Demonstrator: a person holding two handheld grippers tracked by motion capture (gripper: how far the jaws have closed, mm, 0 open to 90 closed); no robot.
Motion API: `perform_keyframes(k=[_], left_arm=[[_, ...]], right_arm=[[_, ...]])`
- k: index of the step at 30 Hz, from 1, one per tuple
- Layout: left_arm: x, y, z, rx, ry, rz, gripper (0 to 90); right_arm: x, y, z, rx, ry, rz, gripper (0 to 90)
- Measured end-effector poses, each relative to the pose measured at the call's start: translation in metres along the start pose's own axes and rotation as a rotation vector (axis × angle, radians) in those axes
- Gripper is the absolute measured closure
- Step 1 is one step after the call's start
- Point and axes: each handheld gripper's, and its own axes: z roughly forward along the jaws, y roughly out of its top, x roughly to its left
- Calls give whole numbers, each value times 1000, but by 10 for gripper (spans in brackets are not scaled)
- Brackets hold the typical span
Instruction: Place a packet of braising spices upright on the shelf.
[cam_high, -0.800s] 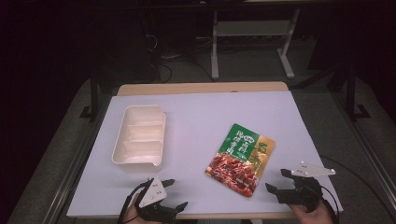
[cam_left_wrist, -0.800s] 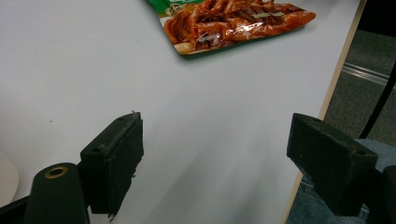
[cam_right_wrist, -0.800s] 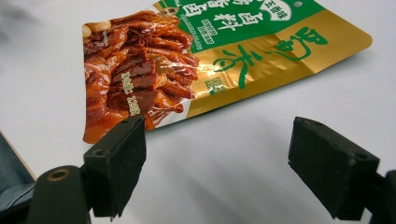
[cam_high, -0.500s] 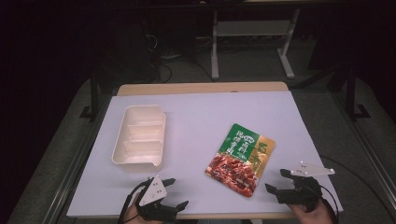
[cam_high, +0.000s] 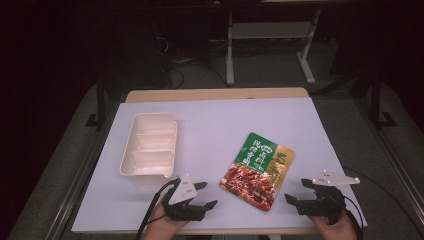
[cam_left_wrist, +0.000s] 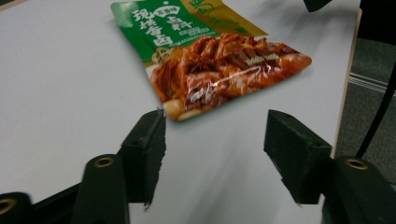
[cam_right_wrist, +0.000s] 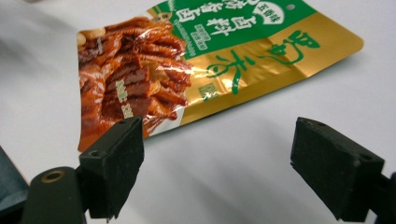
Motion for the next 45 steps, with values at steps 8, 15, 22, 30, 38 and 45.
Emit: perform_keyframes(k=[8, 15, 22, 30, 38, 45], left_arm=[[3, 25, 39, 71, -3, 33, 619], [11, 38, 77, 197, 11, 50, 860], [13, 41, 95, 281, 21, 47, 897], [9, 46, 100, 341, 37, 84, 900], [9, 45, 100, 337, 37, 83, 900], [9, 45, 100, 335, 35, 81, 900]], right_arm=[[-7, 15, 2, -4, -43, 9, 163], [-23, 31, 14, 24, -50, 68, 172], [-38, 50, 37, 58, -60, 84, 175], [-48, 63, 60, 128, -73, 122, 161], [-69, 67, 72, 148, -70, 193, 174], [-74, 65, 78, 141, -5, 241, 324]])
